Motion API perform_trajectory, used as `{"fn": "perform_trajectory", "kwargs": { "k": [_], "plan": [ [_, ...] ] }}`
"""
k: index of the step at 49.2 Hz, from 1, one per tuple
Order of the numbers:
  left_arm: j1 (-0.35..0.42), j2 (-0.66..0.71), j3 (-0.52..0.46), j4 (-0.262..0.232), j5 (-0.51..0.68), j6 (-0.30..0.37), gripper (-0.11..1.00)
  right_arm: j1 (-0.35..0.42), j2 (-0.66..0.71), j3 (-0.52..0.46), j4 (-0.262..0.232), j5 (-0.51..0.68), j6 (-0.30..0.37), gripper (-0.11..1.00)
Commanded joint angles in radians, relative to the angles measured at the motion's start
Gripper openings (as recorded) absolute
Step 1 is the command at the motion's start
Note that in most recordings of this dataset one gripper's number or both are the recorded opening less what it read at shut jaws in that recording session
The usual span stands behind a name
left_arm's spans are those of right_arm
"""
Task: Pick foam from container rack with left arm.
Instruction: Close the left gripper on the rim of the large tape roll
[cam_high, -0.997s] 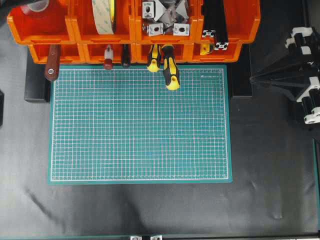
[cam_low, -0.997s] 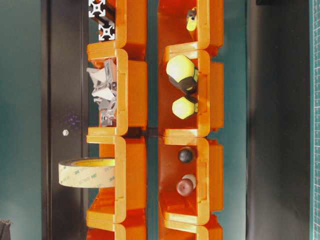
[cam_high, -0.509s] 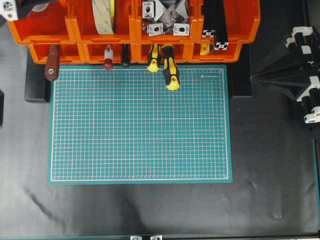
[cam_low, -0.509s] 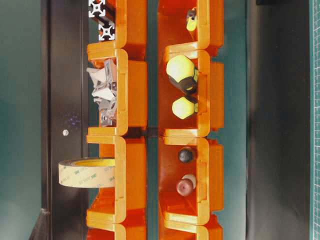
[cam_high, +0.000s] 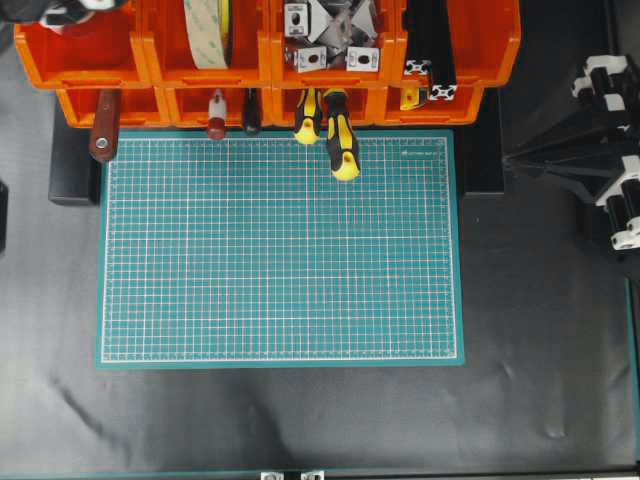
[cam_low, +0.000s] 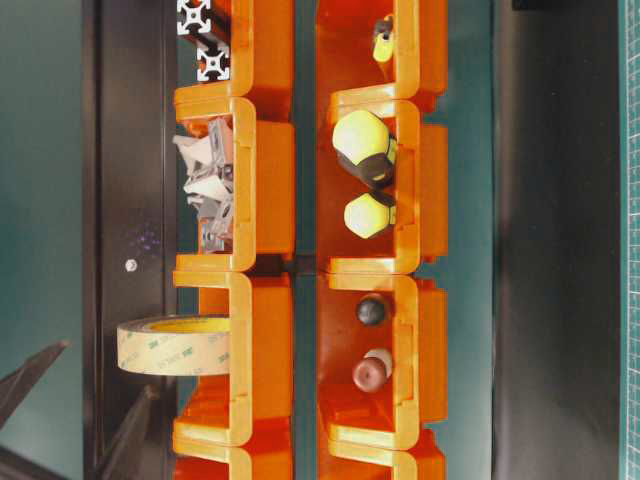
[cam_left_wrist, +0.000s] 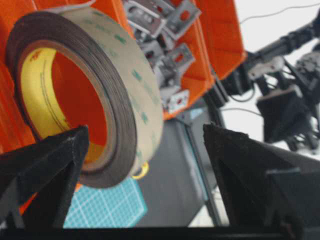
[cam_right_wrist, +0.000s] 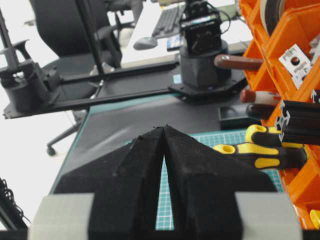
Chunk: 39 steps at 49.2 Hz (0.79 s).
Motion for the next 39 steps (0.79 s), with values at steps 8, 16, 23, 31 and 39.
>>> {"fn": "perform_trajectory", "kwargs": {
  "k": [8,16,23,31,39],
  "plan": [
    [0.009,0.032,-0.038,0.003,-0.002,-0.011,0.9,0.015,-0.021,-0.006,-0.009,-0.009,-0.002,0.0],
    [0.011,0.054,-0.054,0.005,-0.006,-0.018,0.9,0.018,-0.023,-0.003,-0.008,-0.008,0.0,0.0],
    [0.011,0.077,-0.071,0.005,-0.006,-0.02,0.9,0.021,-0.025,0.005,-0.008,-0.012,0.002,0.0],
    [0.011,0.089,-0.077,0.005,-0.008,-0.021,0.9,0.032,-0.031,0.006,-0.009,-0.009,0.006,0.0],
    [0.011,0.092,-0.077,0.003,-0.011,-0.026,0.89,0.048,-0.032,0.006,-0.009,-0.014,0.012,0.0]
  ]
}}
